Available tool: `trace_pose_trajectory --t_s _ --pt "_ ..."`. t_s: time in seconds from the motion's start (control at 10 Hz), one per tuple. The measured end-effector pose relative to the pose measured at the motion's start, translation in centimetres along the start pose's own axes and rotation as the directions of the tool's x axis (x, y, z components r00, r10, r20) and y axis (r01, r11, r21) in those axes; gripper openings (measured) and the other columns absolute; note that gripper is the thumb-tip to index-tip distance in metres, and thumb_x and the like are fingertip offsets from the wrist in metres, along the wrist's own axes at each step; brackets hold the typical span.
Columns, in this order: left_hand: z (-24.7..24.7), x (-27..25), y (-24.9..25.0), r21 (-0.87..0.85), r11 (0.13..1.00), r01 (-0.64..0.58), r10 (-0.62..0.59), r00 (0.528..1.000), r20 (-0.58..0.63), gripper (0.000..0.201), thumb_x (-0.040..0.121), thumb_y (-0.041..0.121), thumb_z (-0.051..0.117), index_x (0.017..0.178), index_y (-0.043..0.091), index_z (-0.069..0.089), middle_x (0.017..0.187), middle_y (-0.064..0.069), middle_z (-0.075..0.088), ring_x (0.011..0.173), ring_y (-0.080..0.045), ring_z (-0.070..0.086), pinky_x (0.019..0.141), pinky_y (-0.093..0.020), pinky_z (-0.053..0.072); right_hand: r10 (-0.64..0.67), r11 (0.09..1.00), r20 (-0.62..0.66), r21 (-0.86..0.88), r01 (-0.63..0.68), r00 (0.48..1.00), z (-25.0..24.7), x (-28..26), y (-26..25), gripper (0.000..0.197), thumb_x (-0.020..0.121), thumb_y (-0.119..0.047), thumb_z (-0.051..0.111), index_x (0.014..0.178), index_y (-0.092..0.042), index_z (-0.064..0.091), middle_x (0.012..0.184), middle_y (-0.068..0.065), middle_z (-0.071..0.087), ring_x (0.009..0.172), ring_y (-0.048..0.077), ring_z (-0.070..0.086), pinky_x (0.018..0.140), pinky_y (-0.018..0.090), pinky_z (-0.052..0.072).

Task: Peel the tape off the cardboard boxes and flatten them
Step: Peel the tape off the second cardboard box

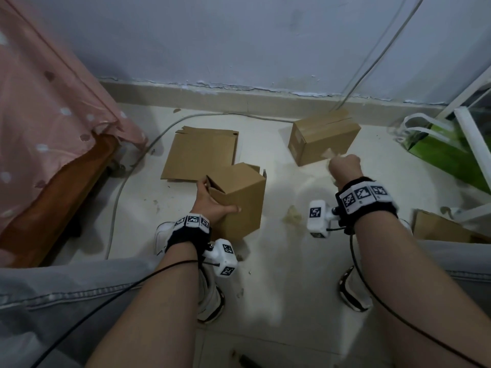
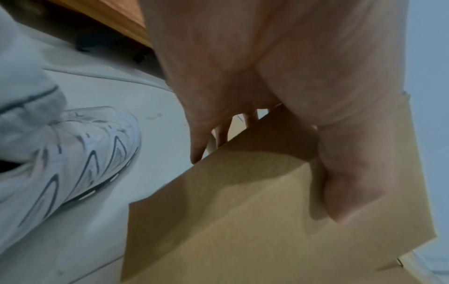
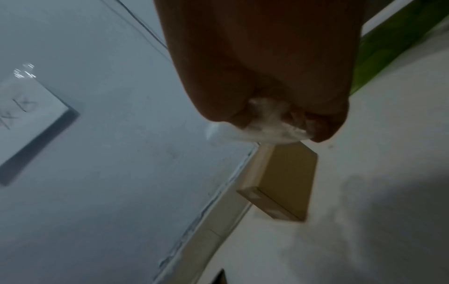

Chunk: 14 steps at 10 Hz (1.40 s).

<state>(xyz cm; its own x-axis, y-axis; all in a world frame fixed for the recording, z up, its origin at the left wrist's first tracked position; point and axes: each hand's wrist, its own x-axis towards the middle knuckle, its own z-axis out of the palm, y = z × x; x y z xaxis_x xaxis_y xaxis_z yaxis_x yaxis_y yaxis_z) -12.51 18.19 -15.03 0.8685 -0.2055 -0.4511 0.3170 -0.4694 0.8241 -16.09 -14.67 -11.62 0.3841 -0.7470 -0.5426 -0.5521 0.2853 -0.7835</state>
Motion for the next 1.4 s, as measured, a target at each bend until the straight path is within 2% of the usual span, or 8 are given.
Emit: trace_pose_trajectory --t_s 0.1,0.2,0.3,0.4,0.6,0.9,1.2,1.4 --pt "0.2 -0.2 0.7 0.043 0.999 0.021 -0.022 0.999 0.023 0.128 0.047 0.021 0.096 0.145 0.025 0.013 0.133 -0.006 0.048 0.12 -0.026 0.053 0.105 -0.049 0.045 0.138 0.982 -0.044 -0.125 -0.143 0.989 1.2 -1.1 1.4 0.07 0.088 -0.01 0.052 0.149 -0.003 0.017 0.152 0.023 0.025 0.135 0.044 0.033 0.109 0.053 0.036" --pt "0.9 -0.2 0.7 0.087 0.996 0.027 -0.03 0.999 0.029 0.132 0.04 0.026 0.095 0.144 0.022 0.015 0.134 -0.006 0.045 0.122 -0.027 0.051 0.105 -0.05 0.044 0.14 0.933 0.104 -0.347 -0.096 0.985 1.2 -1.2 2.9 0.071 0.081 -0.015 0.053 0.146 -0.003 0.029 0.151 0.022 0.029 0.135 0.041 0.034 0.107 0.05 0.036" --pt "1.7 -0.4 0.5 0.145 0.989 0.032 -0.039 0.998 0.045 0.142 0.028 0.041 0.091 0.145 0.026 0.012 0.138 -0.006 0.042 0.125 -0.027 0.048 0.105 -0.049 0.044 0.04 0.89 0.295 -0.445 0.101 0.955 1.2 -2.4 4.5 0.041 0.085 -0.017 0.052 0.123 -0.003 0.056 0.139 0.021 0.047 0.136 0.035 0.04 0.109 0.043 0.037" --pt "2.3 -0.4 0.4 0.185 0.982 0.036 -0.047 0.998 0.052 0.144 0.024 0.047 0.086 0.145 0.028 0.011 0.139 -0.007 0.041 0.126 -0.027 0.047 0.106 -0.049 0.043 -0.029 0.852 0.315 -0.489 0.188 0.949 1.6 -0.9 6.3 0.013 0.086 -0.015 0.062 0.095 -0.008 0.07 0.107 0.016 0.065 0.111 0.032 0.061 0.098 0.04 0.05" --pt "2.6 -0.7 1.2 0.212 0.977 0.02 -0.029 0.999 0.042 0.138 0.028 0.043 0.086 0.144 0.027 0.014 0.136 -0.007 0.043 0.123 -0.027 0.049 0.103 -0.049 0.046 -0.174 0.877 0.246 -0.401 0.264 0.954 0.8 -1.5 7.9 0.004 0.076 -0.023 0.078 0.079 -0.023 0.078 0.083 0.003 0.074 0.078 0.019 0.071 0.082 0.036 0.06" --pt "3.5 -0.2 1.5 0.246 0.969 0.006 -0.004 1.0 -0.005 0.121 0.054 0.021 0.092 0.147 0.019 0.014 0.137 -0.009 0.037 0.125 -0.028 0.044 0.104 -0.041 0.043 -0.307 0.774 0.111 -0.55 0.315 0.945 1.2 -1.7 10.2 0.017 0.082 -0.022 0.074 0.096 -0.012 0.072 0.094 0.014 0.073 0.088 0.029 0.067 0.078 0.027 0.051" --pt "4.2 0.7 1.8 0.275 0.961 0.022 -0.02 1.0 -0.01 0.117 0.056 0.022 0.092 0.145 0.02 0.017 0.136 -0.008 0.037 0.123 -0.028 0.045 0.103 -0.039 0.043 -0.296 0.613 0.248 -0.691 0.383 0.922 3.7 -0.3 14.7 0.012 0.088 -0.01 0.07 0.093 -0.003 0.078 0.116 0.018 0.064 0.099 0.033 0.065 0.084 0.032 0.054" --pt "4.6 1.0 2.3 0.304 0.953 0.009 -0.008 1.0 -0.005 0.113 0.057 0.022 0.091 0.145 0.02 0.018 0.136 -0.008 0.037 0.12 -0.029 0.047 0.101 -0.037 0.043 -0.15 0.511 0.285 -0.798 0.32 0.947 3.6 -0.1 15.9 0.018 0.087 -0.01 0.06 0.086 -0.003 0.077 0.086 0.021 0.071 0.083 0.037 0.067 0.067 0.031 0.052"
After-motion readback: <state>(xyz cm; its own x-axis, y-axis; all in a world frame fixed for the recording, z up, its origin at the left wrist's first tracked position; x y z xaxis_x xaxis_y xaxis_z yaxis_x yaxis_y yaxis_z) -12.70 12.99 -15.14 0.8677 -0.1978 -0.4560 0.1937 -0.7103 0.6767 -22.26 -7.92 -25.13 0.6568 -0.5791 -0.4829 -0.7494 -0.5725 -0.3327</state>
